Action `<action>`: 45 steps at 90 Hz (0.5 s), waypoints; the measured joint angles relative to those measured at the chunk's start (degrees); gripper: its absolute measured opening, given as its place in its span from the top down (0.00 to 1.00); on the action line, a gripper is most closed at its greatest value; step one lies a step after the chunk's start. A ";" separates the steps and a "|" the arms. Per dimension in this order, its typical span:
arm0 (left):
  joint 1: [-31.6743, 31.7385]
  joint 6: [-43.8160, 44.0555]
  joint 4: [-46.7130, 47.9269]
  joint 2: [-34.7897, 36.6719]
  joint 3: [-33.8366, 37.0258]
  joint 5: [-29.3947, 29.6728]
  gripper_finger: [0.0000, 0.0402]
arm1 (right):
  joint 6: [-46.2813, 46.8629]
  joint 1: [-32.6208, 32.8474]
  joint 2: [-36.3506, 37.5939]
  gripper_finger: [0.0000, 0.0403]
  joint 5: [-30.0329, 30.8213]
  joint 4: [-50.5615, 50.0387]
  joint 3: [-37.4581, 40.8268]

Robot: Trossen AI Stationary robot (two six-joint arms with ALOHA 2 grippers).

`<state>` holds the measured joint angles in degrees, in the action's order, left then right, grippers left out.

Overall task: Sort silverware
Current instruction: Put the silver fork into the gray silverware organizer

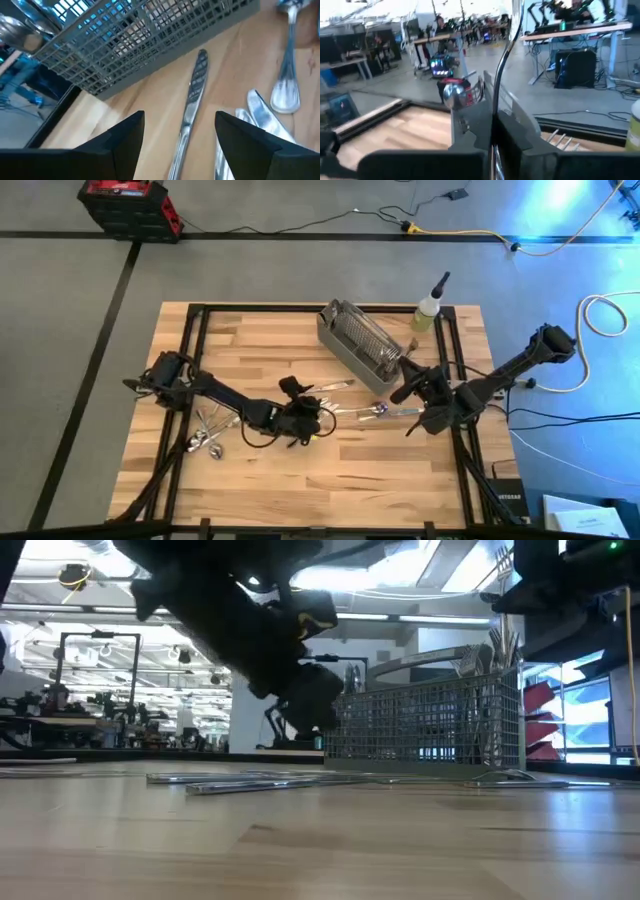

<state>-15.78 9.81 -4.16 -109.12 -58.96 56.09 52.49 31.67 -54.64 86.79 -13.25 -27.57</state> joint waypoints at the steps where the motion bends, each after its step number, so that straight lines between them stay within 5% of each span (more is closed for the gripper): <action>1: 0.04 0.01 -0.13 0.00 0.00 -0.03 0.43 | 0.00 -0.15 -0.07 1.00 0.10 -0.03 0.00; 45: 0.25 -1.25 0.86 0.00 0.39 1.08 0.43 | 7.27 -8.23 -9.37 1.00 -1.87 -0.07 -0.07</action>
<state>-15.53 8.56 -3.30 -109.12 -58.57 57.17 59.76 23.44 -64.00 84.92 -13.32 -27.64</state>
